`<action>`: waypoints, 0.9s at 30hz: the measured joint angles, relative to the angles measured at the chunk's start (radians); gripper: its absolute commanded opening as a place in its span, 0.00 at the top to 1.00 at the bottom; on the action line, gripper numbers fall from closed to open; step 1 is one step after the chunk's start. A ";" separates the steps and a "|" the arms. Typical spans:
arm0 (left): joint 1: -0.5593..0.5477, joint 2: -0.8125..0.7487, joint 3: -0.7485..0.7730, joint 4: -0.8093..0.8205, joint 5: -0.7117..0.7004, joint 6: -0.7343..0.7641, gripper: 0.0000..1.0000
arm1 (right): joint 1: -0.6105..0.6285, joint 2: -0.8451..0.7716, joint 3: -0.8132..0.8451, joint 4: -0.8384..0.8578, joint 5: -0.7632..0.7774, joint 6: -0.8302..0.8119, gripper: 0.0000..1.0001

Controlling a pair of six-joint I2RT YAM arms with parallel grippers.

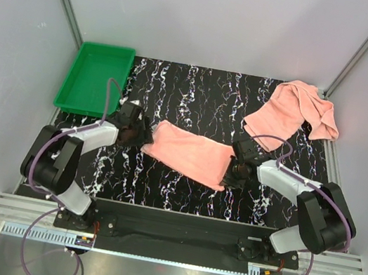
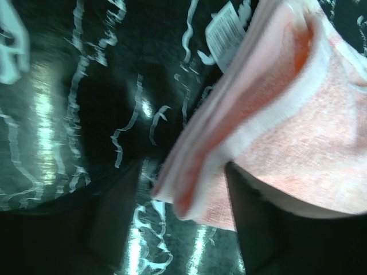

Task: Roll the towels
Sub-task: Fold the towel

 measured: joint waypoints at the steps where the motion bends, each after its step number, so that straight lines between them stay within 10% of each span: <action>1: -0.002 -0.011 0.000 -0.009 -0.026 -0.003 0.23 | 0.000 0.000 0.000 0.000 0.000 0.000 0.73; 4: -0.014 -0.061 0.001 -0.059 -0.099 -0.005 0.23 | -0.002 -0.005 -0.005 0.000 -0.002 0.010 0.40; 13: -0.061 -0.132 0.184 -0.137 -0.182 0.020 0.23 | 0.000 -0.098 -0.025 -0.110 0.052 0.025 0.30; 22: -0.060 0.076 0.370 -0.113 -0.125 0.098 0.27 | 0.003 -0.317 0.055 -0.198 0.091 0.023 0.82; 27: -0.060 0.179 0.386 -0.112 -0.055 0.113 0.27 | 0.007 -0.261 0.058 -0.047 -0.013 0.032 0.94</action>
